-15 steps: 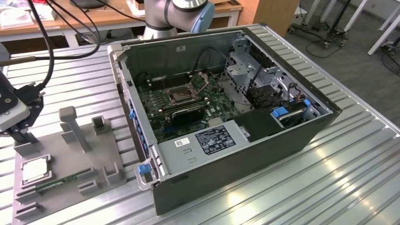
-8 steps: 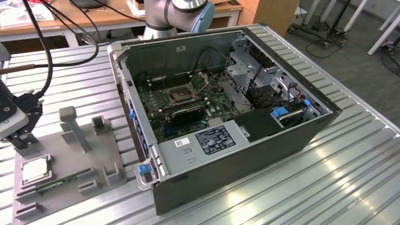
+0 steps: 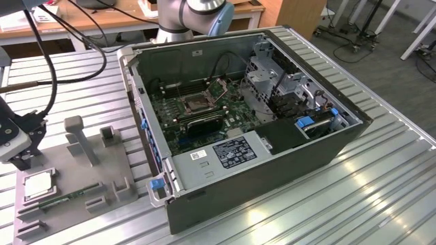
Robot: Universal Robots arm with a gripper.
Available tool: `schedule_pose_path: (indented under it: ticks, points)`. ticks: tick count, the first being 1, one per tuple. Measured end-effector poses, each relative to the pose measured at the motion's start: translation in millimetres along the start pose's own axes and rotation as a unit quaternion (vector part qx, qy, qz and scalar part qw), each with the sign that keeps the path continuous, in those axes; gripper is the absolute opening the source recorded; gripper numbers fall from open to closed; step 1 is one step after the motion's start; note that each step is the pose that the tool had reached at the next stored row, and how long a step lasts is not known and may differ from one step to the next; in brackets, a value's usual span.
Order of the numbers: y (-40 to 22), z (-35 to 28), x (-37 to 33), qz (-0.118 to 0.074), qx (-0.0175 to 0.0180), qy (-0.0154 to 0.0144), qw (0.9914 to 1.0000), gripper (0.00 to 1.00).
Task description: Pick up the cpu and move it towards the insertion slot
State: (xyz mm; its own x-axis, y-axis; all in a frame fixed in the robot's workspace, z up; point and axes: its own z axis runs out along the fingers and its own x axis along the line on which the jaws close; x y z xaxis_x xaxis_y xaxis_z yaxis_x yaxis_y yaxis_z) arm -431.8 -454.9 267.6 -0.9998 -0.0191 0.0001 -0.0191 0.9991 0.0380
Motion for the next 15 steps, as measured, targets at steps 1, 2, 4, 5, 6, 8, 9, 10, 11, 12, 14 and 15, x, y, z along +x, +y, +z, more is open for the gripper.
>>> schedule_pose_path:
  ticks: [1,2,4,5,6,8,9,10,11,12,14,15]
  points:
    - [-0.4,1.7,0.4,0.000,0.0000,0.0001,1.00000,0.11]
    - [-0.8,3.5,0.8,0.000,0.0000,0.0001,1.00000,0.11]
    - [-1.3,7.0,1.2,0.000,0.0001,0.0001,1.00000,0.11]
    - [-1.5,8.9,1.4,0.000,0.0001,0.0001,1.00000,0.11]
    - [-1.7,10.3,1.4,0.000,0.0000,0.0001,1.00000,0.11]
    - [-1.7,11.0,1.5,0.000,0.0001,0.0001,1.00000,0.11]
    - [-1.7,11.0,1.5,0.000,0.0001,0.0002,1.00000,0.11]
    - [-1.7,11.0,1.5,0.000,0.0001,0.0002,1.00000,0.11]
    - [-1.7,11.1,1.4,0.000,0.0001,0.0002,1.00000,0.11]
    - [-1.7,11.3,1.5,0.000,0.0001,0.0001,1.00000,0.11]
    - [-2.0,13.3,1.9,0.000,-0.0001,-0.0001,1.00000,0.11]
    - [-2.2,14.9,2.2,0.000,0.0000,0.0000,1.00000,0.11]
